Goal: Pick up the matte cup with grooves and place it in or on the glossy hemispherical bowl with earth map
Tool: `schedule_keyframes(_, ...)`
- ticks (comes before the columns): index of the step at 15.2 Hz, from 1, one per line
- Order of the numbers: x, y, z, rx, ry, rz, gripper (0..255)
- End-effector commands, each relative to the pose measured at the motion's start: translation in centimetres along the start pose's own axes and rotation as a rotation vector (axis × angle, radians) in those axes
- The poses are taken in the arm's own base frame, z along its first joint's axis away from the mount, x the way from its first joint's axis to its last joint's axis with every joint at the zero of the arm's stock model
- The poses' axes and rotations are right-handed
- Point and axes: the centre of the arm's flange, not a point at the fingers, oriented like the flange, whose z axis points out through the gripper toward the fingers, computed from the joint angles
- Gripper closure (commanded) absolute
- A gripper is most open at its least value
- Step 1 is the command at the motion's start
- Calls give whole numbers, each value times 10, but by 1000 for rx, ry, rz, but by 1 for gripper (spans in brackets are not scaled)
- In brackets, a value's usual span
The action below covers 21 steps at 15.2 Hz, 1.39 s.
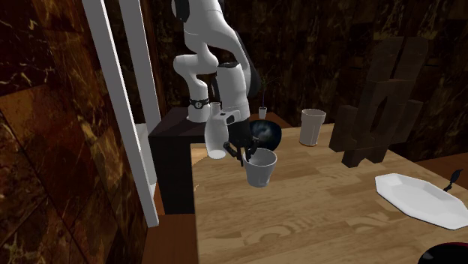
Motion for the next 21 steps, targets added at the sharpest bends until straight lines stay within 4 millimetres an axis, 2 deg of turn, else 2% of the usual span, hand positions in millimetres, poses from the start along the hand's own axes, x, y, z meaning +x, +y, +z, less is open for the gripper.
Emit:
schedule_keyframes(1, 1, -1, -8, 0, 0, 0, 255)
schedule_keyframes(21, 12, -19, -111, 0, 0, 0, 255)
